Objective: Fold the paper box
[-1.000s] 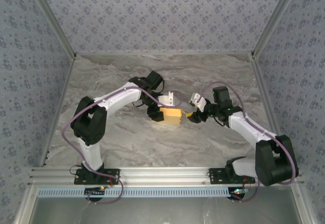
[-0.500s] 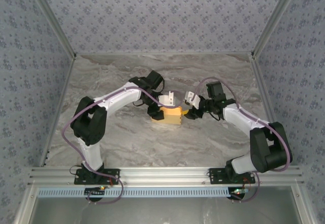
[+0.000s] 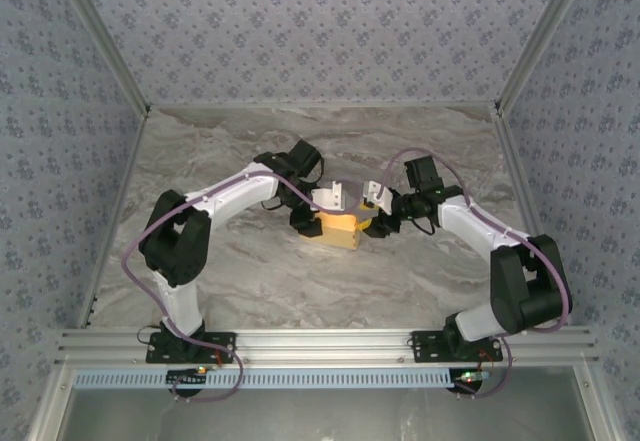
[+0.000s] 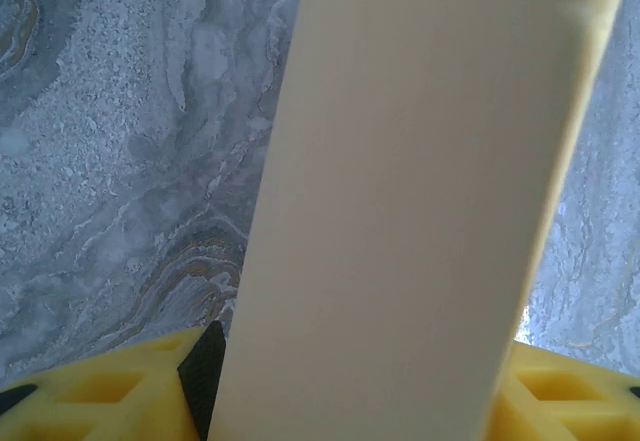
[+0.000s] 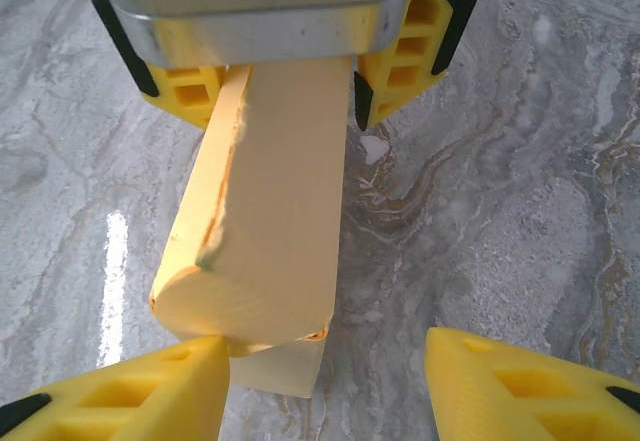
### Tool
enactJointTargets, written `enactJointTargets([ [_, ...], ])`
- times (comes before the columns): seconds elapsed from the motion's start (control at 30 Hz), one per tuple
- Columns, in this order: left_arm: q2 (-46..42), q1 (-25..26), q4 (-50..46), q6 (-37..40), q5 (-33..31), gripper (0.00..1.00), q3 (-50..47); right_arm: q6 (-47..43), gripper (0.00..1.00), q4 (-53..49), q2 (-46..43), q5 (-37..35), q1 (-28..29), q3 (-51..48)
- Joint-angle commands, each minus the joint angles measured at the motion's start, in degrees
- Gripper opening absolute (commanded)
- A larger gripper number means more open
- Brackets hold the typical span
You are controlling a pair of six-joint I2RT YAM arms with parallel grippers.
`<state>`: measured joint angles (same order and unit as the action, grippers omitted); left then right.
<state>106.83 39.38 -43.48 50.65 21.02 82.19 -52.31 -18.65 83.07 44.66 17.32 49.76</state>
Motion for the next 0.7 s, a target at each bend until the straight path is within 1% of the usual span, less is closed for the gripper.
enactJointTargets([
  [0.0,-1.2,0.7,-0.2,2.4,1.4,0.61,-0.9,-2.1,0.56,-2.2,0.7,5.0,-0.3,2.3],
  [0.1,-1.0,1.0,-0.3,2.4,1.3,0.62,-0.8,-2.4,0.55,-2.8,1.0,6.8,0.0,3.0],
  [0.17,-0.9,1.0,-0.1,1.7,1.6,0.64,-0.6,-3.4,0.57,-3.5,1.2,7.7,0.4,3.3],
  [0.3,-0.5,0.9,-1.3,-1.2,2.0,0.64,1.8,-5.0,0.59,-5.1,2.0,6.1,0.7,3.6],
  [0.4,-0.8,0.9,-1.8,-2.8,0.9,0.64,2.7,-2.9,0.62,-2.3,1.3,3.1,0.6,2.1],
  [0.47,-0.9,0.9,-2.1,-2.9,-0.1,0.63,2.6,-1.3,0.65,0.8,-0.4,2.6,0.3,-0.1],
  [0.53,-0.8,0.9,-2.3,-3.0,-1.1,0.63,2.5,-0.8,0.71,3.8,-2.6,2.6,0.3,-2.6],
  [0.67,0.0,0.9,-2.6,-4.2,-1.9,0.63,3.0,-0.7,0.76,4.8,-3.9,0.9,0.9,-4.1],
])
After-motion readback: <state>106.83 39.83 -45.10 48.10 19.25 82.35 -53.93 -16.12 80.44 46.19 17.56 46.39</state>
